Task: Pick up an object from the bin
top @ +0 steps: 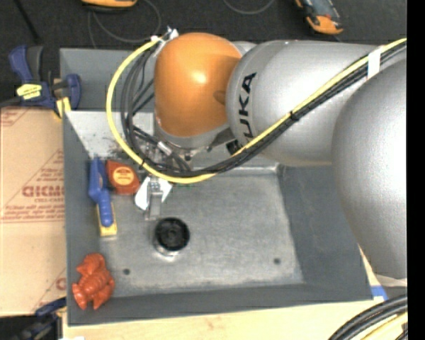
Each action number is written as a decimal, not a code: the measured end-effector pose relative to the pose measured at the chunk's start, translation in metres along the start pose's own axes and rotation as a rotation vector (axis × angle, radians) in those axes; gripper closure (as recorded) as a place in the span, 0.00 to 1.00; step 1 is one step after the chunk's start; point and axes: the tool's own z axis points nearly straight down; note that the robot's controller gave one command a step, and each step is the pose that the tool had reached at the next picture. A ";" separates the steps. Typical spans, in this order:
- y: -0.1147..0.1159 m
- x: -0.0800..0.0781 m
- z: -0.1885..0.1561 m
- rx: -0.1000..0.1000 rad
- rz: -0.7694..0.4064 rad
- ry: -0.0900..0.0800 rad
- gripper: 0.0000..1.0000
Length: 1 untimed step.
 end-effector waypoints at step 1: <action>-0.001 -0.001 -0.005 -0.001 0.004 -0.006 0.00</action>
Offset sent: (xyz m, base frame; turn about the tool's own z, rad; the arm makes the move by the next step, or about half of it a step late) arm 0.0046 -0.0534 -0.1266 -0.0670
